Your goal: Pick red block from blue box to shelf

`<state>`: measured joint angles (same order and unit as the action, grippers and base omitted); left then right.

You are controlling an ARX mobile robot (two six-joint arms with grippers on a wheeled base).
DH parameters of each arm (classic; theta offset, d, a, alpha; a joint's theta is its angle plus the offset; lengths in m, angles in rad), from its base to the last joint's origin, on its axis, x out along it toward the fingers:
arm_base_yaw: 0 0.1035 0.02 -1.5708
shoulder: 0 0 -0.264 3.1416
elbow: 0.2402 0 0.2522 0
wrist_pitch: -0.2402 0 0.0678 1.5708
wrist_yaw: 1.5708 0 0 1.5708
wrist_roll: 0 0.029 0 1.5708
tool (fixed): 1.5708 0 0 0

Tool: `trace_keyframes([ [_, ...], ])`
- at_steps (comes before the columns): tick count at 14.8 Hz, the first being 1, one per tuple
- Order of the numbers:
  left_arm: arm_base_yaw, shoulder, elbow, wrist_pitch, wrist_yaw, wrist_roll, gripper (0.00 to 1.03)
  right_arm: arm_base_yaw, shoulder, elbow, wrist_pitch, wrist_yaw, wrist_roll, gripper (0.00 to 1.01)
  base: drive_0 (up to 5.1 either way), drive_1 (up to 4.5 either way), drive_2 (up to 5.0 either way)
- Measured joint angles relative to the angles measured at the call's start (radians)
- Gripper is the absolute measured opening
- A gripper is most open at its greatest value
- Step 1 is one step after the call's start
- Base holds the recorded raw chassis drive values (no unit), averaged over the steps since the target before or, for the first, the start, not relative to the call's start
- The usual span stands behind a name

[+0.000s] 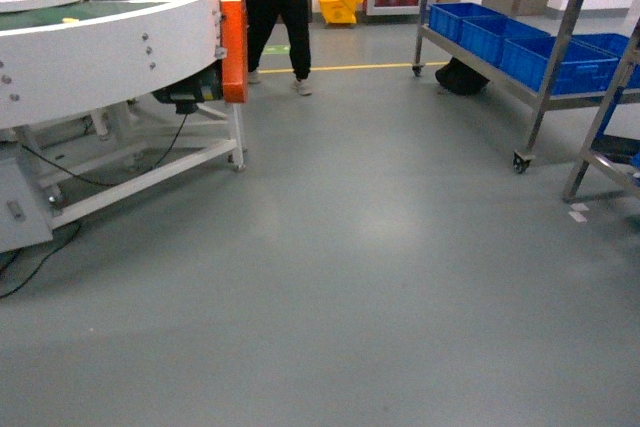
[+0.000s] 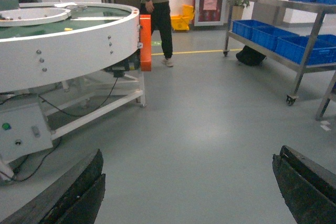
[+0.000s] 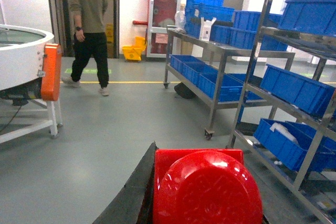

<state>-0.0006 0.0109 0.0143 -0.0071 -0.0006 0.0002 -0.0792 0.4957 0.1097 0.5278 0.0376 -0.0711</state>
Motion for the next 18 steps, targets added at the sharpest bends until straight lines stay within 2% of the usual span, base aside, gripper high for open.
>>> trace_keyframes([
  [18, -0.001, 0.000, 0.000, 0.003, 0.000, 0.000, 0.98, 0.000, 0.000, 0.000, 0.002, 0.000, 0.000, 0.27, -0.1, 4.19, -4.3],
])
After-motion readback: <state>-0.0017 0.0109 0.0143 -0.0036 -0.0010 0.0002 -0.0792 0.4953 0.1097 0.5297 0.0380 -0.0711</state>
